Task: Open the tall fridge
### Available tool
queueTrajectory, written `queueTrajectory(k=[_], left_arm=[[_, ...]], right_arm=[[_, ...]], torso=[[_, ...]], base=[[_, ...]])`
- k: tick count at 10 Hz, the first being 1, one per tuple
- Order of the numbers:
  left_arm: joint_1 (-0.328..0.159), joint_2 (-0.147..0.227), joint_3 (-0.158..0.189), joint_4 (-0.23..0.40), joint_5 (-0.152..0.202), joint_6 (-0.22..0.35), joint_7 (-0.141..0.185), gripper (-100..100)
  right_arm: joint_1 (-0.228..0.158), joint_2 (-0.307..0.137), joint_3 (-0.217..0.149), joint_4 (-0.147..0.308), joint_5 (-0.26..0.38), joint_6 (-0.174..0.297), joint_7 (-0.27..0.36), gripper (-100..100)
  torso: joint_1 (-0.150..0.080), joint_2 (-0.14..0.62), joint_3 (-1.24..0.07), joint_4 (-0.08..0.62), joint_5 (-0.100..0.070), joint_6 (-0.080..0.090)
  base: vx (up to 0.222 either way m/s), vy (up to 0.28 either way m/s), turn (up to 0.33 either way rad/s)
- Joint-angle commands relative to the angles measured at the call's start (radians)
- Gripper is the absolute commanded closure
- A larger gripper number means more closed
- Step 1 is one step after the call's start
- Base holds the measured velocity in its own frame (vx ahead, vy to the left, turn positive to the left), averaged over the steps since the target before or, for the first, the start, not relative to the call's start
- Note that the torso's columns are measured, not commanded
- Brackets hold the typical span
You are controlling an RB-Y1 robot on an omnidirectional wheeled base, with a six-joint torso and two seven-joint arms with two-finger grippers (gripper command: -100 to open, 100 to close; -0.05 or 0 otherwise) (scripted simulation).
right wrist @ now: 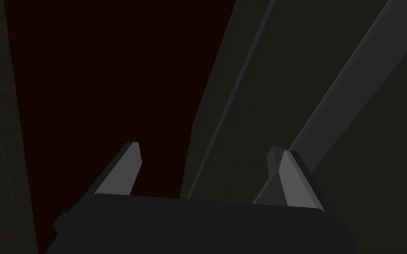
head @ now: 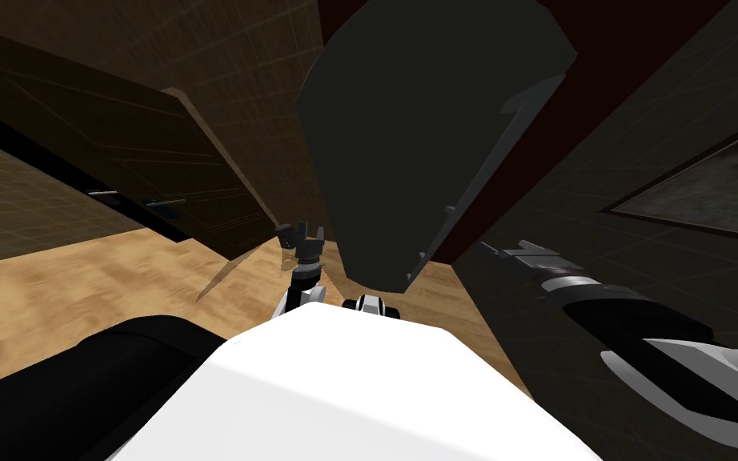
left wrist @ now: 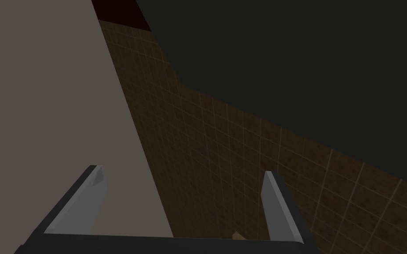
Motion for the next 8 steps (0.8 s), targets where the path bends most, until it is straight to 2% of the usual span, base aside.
queueTrajectory(k=[1, 2, 3, 8], left_arm=[[0.0, 0.0, 0.0, 0.0, 0.0, 0.0, 0.0, 0], [0.0, 0.0, 0.0, 0.0, 0.0, 0.0, 0.0, 0], [0.0, 0.0, 0.0, 0.0, 0.0, 0.0, 0.0, 0], [0.0, 0.0, 0.0, 0.0, 0.0, 0.0, 0.0, 0]], right_arm=[[0.031, -0.068, -0.043, 0.002, 0.013, 0.039, 0.005, -100], [0.048, -0.092, -0.067, 0.003, 0.02, 0.061, 0.007, -100], [0.048, -0.106, -0.067, 0.003, 0.02, 0.061, 0.007, -100], [0.116, -0.258, -0.165, 0.003, 0.05, 0.15, 0.017, -100]], torso=[[-0.002, 0.001, 0.001, 0.0, -0.001, 0.0], [-0.003, 0.002, 0.001, 0.001, -0.001, 0.0], [-0.002, 0.001, 0.001, 0.0, -0.001, 0.0], [-0.003, 0.002, 0.001, 0.0, -0.001, 0.0]], base=[[0.042, 0.081, -0.065], [0.059, 0.102, -0.084], [0.062, 0.086, -0.031], [0.066, 0.108, -0.067]])
